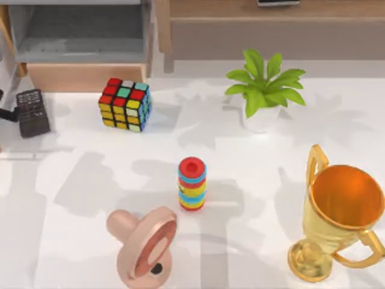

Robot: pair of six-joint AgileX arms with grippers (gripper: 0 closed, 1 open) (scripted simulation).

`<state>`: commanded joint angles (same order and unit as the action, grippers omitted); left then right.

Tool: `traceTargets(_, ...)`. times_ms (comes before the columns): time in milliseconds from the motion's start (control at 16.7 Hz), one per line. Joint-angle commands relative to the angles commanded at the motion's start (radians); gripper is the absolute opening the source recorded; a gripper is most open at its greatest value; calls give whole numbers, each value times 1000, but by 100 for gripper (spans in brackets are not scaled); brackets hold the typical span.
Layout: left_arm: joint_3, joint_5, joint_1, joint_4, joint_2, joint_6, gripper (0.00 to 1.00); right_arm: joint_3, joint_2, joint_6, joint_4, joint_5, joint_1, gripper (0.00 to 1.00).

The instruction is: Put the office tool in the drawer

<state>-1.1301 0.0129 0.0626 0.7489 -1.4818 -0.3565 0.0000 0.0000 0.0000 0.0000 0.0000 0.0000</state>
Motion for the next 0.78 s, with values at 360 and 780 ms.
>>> traceTargets(360, -466, 16, 145, -39, -235, -11, 0, 0, 0, 0, 0, 0, 0, 100)
traceTargets(780, -699, 15, 261, 23, -581, -32, 0, 0, 0, 0, 0, 0, 0, 100)
